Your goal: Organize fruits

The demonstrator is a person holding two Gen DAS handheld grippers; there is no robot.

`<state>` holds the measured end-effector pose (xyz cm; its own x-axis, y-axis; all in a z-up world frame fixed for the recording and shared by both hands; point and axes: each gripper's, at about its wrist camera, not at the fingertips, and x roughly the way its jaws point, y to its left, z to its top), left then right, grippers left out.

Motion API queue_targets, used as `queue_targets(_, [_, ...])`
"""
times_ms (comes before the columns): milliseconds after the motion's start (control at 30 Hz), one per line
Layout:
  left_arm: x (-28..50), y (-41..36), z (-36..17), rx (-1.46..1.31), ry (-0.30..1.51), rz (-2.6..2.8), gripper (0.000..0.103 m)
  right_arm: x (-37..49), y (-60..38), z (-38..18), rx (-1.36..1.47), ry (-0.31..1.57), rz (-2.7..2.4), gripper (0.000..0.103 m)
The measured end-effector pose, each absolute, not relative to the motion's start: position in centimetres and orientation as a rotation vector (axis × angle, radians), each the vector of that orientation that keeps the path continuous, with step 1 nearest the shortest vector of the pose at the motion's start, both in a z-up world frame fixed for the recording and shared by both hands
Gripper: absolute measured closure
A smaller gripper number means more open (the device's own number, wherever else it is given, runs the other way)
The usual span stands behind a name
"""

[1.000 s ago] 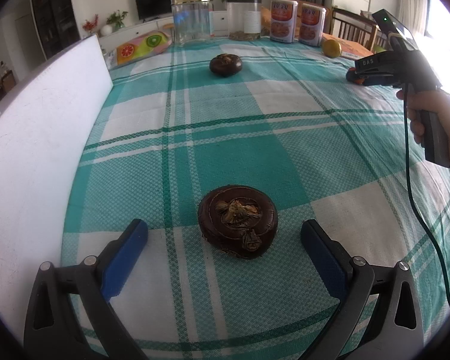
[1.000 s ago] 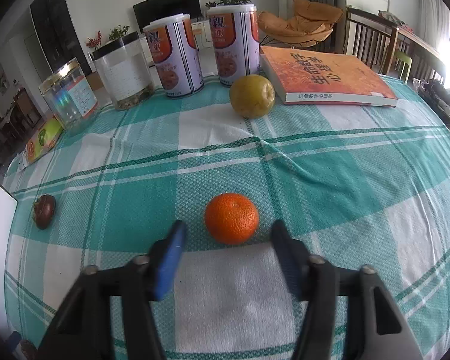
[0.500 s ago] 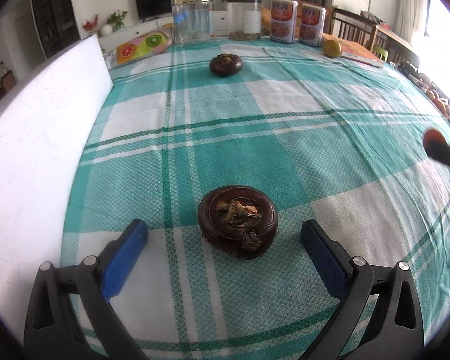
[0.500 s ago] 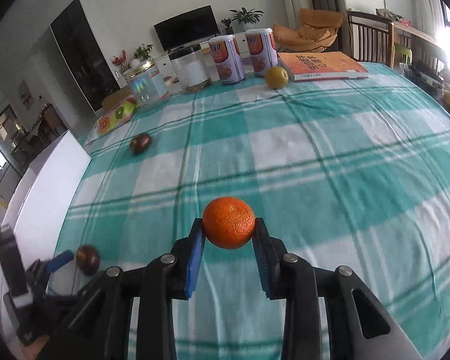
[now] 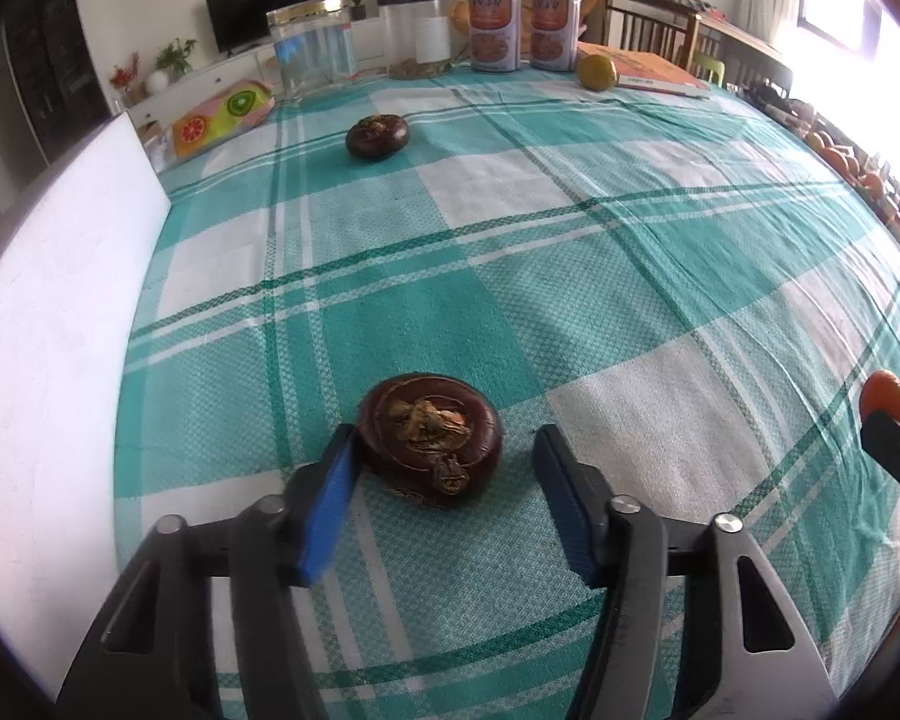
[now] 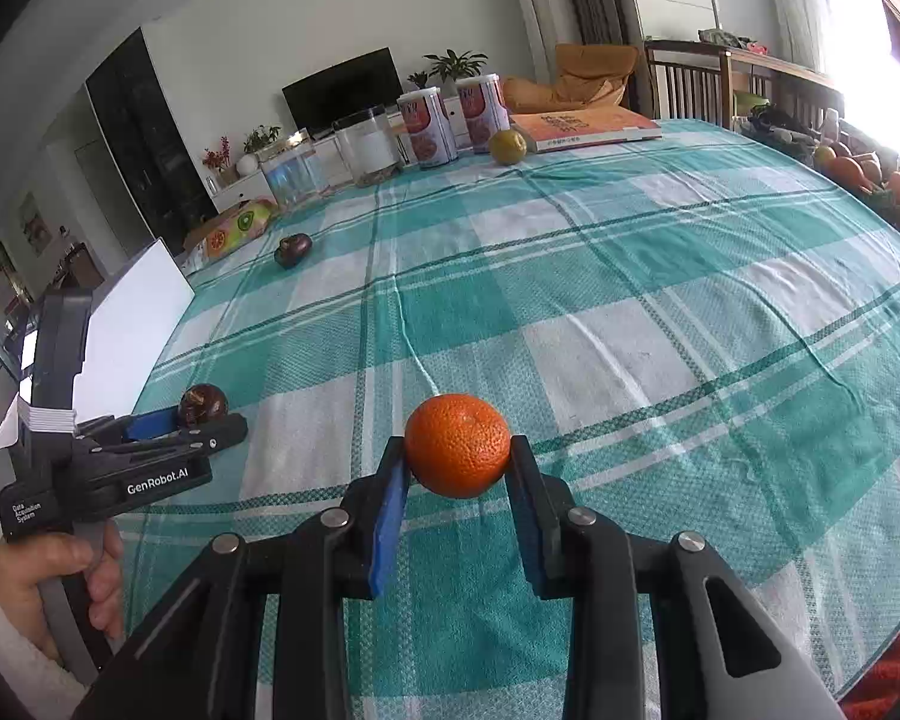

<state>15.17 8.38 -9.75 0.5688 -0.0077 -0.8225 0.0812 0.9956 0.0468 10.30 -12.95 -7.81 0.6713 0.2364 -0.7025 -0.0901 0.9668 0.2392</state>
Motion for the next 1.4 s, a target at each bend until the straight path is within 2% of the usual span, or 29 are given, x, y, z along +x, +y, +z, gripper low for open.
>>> queue_targets(133, [14.1,8.8,-9.1,0.038,0.972,-0.057,0.055,10.6,-13.1,-8.1,0.206,0.824,0.184,0.07])
queue_targets(333, [8.6,10.1,-6.0,-0.199,0.978,-0.21,0.055,10.6,-12.6,-8.3,0.202,0.831,0.23,0.07])
queue_targets(500, [3.2,10.2,-3.1,-0.204,0.959,-0.286,0.055,10.1,-11.1,-7.5,0.142,0.81,0.265,0.07])
queue_targets(667, [0.4,14.0,1.0,-0.283,0.888,-0.271,0.055,9.1,-7.8,-4.1,0.146,0.793,0.376,0.07])
queue_targets(900, [-1.4,23.3,5.5,-0.418,0.764,-0.109,0.055,6.0,4.0,3.6,0.081,0.714,0.712,0.07])
queue_targets(1133, [-3.4,32.5,3.2,-0.424,0.779,0.204,0.055,4.4,15.1,4.8,0.013,0.78,0.979,0.07])
queue_targets(1400, [-3.9,34.8,0.6,-0.44,0.828,0.27,0.055,7.8,16.2,2.7,-0.002,0.894,1.022,0.07])
